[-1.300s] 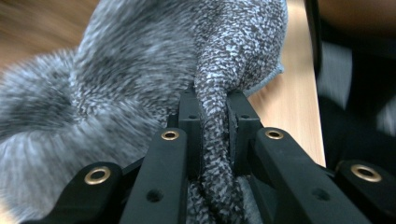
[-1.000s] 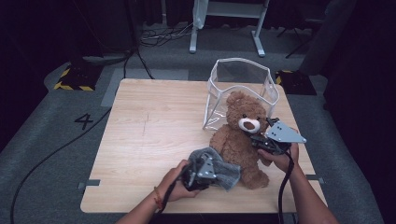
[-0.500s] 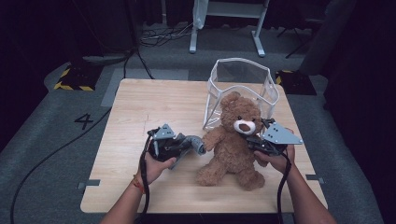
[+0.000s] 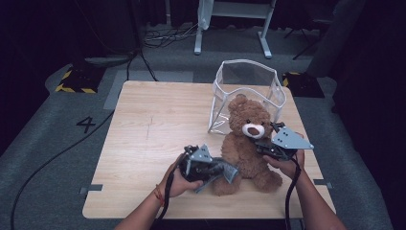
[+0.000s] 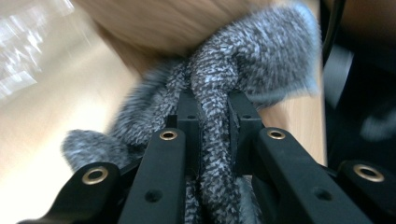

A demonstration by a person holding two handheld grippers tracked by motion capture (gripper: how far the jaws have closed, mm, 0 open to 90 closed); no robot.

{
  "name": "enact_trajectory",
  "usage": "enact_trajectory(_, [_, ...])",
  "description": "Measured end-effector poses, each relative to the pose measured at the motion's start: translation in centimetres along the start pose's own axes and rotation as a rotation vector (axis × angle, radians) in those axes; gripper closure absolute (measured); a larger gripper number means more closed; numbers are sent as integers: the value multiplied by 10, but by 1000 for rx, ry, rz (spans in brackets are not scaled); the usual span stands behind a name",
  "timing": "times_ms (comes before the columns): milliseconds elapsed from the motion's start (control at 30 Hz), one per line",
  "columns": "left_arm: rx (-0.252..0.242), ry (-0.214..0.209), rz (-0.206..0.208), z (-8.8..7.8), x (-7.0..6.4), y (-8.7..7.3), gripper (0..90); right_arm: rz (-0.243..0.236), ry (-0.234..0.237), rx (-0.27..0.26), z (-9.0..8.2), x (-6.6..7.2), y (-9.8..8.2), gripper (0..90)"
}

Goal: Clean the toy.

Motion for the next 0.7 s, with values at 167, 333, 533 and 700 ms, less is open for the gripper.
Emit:
enact_trajectory(167, [-100, 28, 47, -20, -15, 5, 782, -8, -5, 2, 4, 3, 3, 360])
enact_trajectory(333, [-246, 154, 158, -45, -44, 49, 780, -5, -5, -3, 10, 8, 10, 360])
enact_trajectory(533, [-409, 310, 162, -66, -43, 79, 780, -20, 2, -8, 9, 13, 14, 360])
enact_trajectory(700, [-471, 384, 61, -83, -11, 85, 780, -29, 48, -14, 6, 15, 11, 360])
Point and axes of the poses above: each handheld gripper's, and its own axes: z roughly forward along the jaws, y roughly out of its top, x roughly to its left, the point moved 2 cm from there along z, roughly forward along the jaws, and after that the axes turned 2 degrees about -x, right-handed, at the moved point
